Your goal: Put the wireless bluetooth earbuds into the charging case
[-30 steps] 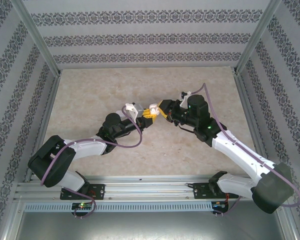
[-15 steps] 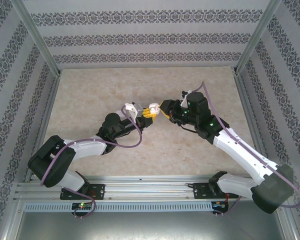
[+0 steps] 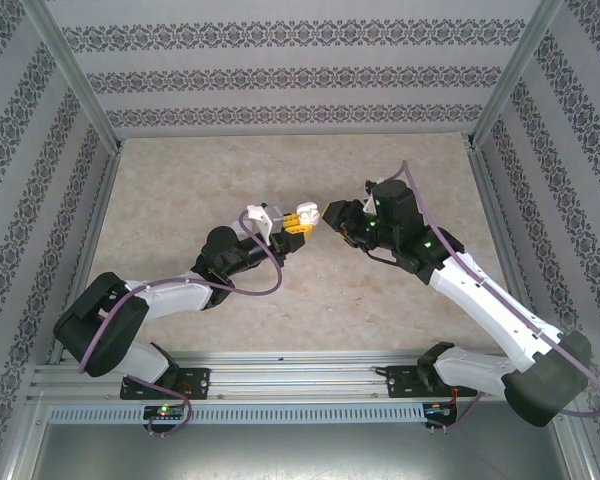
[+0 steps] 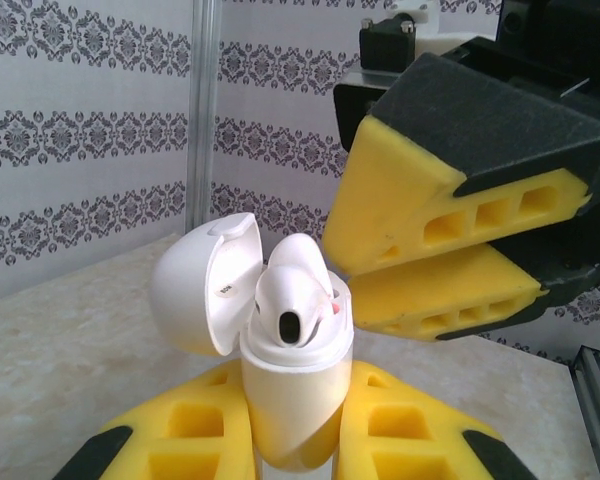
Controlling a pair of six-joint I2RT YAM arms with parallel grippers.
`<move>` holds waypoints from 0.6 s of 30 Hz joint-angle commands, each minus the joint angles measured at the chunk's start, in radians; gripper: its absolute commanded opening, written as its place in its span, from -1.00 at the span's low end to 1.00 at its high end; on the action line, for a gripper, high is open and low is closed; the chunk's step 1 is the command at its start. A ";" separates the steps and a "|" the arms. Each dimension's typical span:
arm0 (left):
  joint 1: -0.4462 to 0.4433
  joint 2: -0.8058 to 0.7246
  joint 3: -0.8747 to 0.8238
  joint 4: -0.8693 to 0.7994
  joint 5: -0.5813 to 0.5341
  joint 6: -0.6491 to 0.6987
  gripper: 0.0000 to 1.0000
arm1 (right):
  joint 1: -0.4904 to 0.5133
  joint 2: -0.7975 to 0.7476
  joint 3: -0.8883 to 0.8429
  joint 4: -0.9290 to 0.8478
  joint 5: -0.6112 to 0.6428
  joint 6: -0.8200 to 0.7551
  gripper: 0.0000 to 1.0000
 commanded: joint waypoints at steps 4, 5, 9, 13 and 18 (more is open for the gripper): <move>0.012 -0.049 0.029 -0.001 0.078 -0.002 -1.00 | -0.014 0.012 0.107 -0.071 -0.037 -0.115 -0.29; 0.014 -0.054 0.033 -0.014 0.096 -0.003 -1.00 | -0.021 0.022 0.121 -0.081 -0.053 -0.126 -0.28; 0.021 -0.071 0.035 -0.063 0.166 -0.009 -1.00 | -0.063 0.082 0.187 -0.123 -0.173 -0.170 -0.27; 0.026 -0.074 0.043 -0.099 0.235 -0.017 -1.00 | -0.095 0.121 0.210 -0.111 -0.275 -0.172 -0.26; 0.027 -0.051 0.079 -0.161 0.323 -0.024 -1.00 | -0.112 0.170 0.215 -0.092 -0.384 -0.160 -0.25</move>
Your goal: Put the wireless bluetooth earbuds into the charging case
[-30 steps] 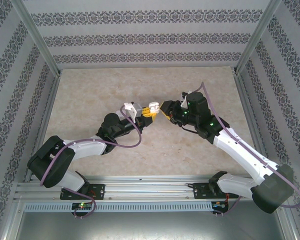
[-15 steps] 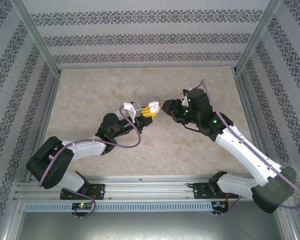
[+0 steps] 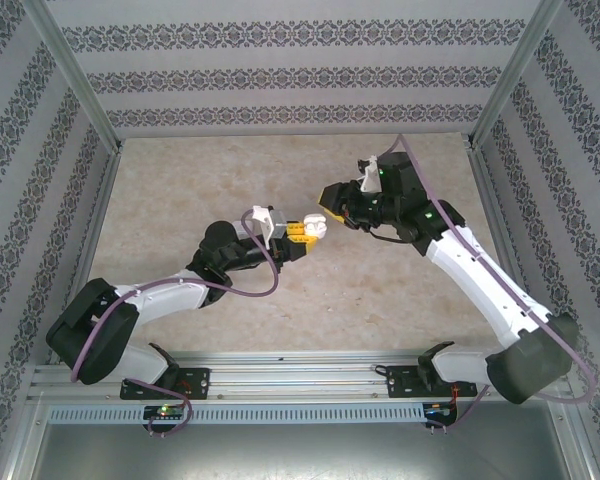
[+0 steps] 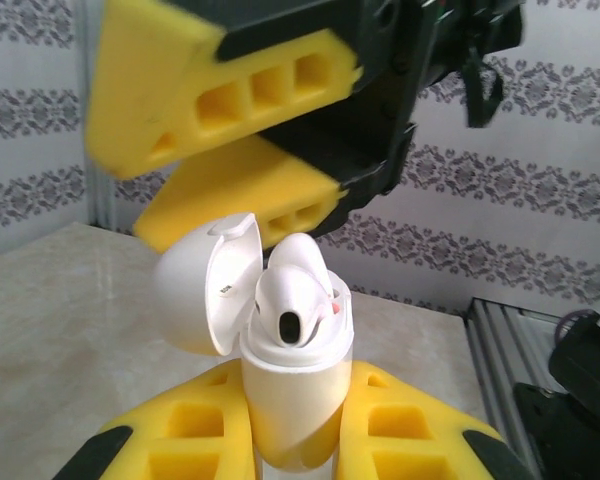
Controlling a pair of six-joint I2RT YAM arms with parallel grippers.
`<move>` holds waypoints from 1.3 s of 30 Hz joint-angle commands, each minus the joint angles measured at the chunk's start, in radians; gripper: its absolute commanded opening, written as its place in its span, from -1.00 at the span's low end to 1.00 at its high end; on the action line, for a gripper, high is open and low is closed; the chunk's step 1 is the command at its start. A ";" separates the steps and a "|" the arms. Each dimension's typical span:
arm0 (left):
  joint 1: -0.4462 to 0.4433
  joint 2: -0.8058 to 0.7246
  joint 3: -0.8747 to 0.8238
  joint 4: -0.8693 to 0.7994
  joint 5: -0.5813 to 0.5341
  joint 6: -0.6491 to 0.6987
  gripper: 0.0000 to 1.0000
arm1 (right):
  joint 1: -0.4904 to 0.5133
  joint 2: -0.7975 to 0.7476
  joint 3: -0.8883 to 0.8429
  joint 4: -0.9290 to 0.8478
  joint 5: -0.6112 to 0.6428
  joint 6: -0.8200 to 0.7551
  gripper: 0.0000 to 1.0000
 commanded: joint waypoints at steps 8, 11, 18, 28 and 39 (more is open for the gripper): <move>0.017 0.036 0.055 -0.014 0.092 -0.064 -1.00 | 0.011 0.028 0.033 0.000 -0.156 -0.028 -0.26; 0.025 0.055 0.057 -0.010 0.083 -0.097 -1.00 | 0.011 0.012 0.038 -0.010 -0.160 -0.038 -0.27; 0.070 0.101 0.020 0.087 0.044 -0.238 -1.00 | 0.014 -0.042 0.023 -0.121 -0.138 -0.104 -0.27; 0.098 0.077 -0.003 0.046 0.026 -0.250 -1.00 | -0.011 -0.124 -0.023 -0.200 0.024 -0.174 -0.24; 0.164 -0.132 0.098 -0.635 -0.195 -0.032 -1.00 | -0.012 -0.011 -0.044 -0.088 0.086 -0.207 -0.22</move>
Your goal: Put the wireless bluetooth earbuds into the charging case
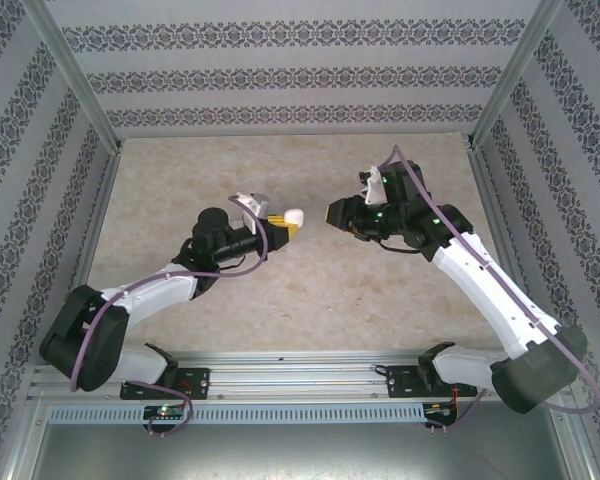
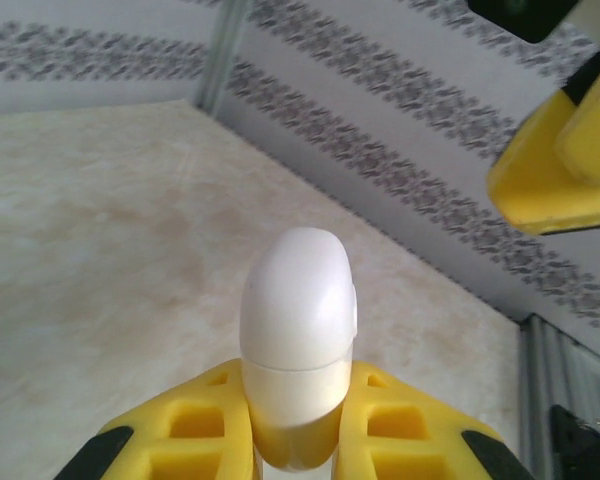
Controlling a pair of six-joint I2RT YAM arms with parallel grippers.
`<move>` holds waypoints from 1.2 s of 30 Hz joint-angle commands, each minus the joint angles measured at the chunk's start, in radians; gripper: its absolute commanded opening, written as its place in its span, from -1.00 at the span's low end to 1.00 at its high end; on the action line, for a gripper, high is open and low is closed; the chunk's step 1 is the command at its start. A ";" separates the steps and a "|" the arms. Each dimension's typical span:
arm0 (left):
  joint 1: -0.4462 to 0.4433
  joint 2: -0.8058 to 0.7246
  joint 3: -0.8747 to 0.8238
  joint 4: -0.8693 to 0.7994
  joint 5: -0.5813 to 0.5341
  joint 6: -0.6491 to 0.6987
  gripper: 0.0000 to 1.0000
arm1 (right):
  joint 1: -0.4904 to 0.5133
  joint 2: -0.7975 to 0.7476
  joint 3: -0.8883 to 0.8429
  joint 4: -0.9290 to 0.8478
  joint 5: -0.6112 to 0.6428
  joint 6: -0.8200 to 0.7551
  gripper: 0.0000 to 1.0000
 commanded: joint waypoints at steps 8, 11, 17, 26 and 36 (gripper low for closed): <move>0.089 -0.106 0.092 -0.420 -0.218 0.054 -1.00 | 0.015 0.318 0.131 0.084 0.032 -0.111 -0.22; 0.096 -0.065 0.109 -0.422 -0.222 0.017 -1.00 | 0.025 0.407 0.193 0.077 0.035 -0.144 -0.19; 0.100 0.058 0.156 -0.386 -0.213 -0.051 -1.00 | 0.036 0.482 0.259 0.004 0.101 -0.224 -0.14; 0.099 0.314 0.244 -0.269 -0.123 -0.080 -1.00 | 0.024 0.458 0.150 -0.006 0.205 -0.257 -0.08; 0.073 0.522 0.377 -0.314 -0.096 -0.121 -0.85 | 0.001 0.428 0.105 0.016 0.285 -0.249 -0.04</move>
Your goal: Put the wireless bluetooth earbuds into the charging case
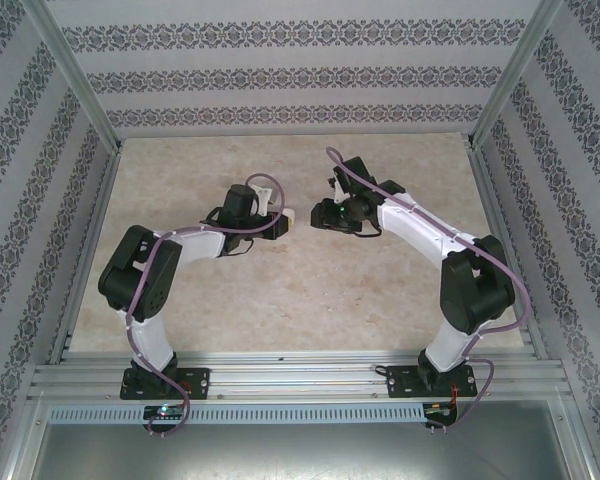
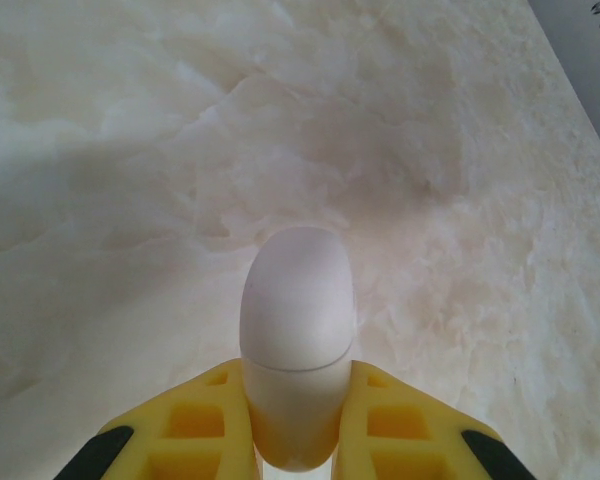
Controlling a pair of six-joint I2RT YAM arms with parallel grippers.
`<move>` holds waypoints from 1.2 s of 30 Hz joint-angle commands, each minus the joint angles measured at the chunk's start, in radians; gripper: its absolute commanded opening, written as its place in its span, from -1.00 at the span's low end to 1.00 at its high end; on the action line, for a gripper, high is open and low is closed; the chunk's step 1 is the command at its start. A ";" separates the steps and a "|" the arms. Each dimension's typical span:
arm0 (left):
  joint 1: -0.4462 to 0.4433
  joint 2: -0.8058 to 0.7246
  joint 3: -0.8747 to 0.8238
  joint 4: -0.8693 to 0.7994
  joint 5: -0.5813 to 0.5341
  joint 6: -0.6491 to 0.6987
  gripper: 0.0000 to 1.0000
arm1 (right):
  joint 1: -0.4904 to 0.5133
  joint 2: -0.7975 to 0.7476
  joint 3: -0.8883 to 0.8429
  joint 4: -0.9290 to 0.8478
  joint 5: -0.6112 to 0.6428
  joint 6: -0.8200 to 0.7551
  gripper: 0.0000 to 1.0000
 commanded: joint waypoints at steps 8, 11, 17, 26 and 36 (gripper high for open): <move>-0.010 0.117 0.059 0.055 0.027 -0.023 -0.65 | -0.017 -0.143 -0.089 -0.014 0.128 -0.022 0.00; -0.014 0.112 0.045 0.053 -0.013 0.016 -0.57 | -0.024 -0.201 -0.120 -0.021 0.170 -0.026 0.00; -0.014 0.079 0.048 -0.008 -0.069 0.087 -0.30 | -0.038 -0.356 -0.214 0.026 0.282 -0.032 0.06; -0.012 -0.007 0.039 -0.051 -0.101 0.143 -0.13 | -0.077 -0.574 -0.327 0.069 0.439 -0.054 0.25; 0.035 -0.218 0.044 -0.231 -0.271 0.300 0.22 | -0.328 -0.881 -0.567 0.158 0.504 0.055 0.63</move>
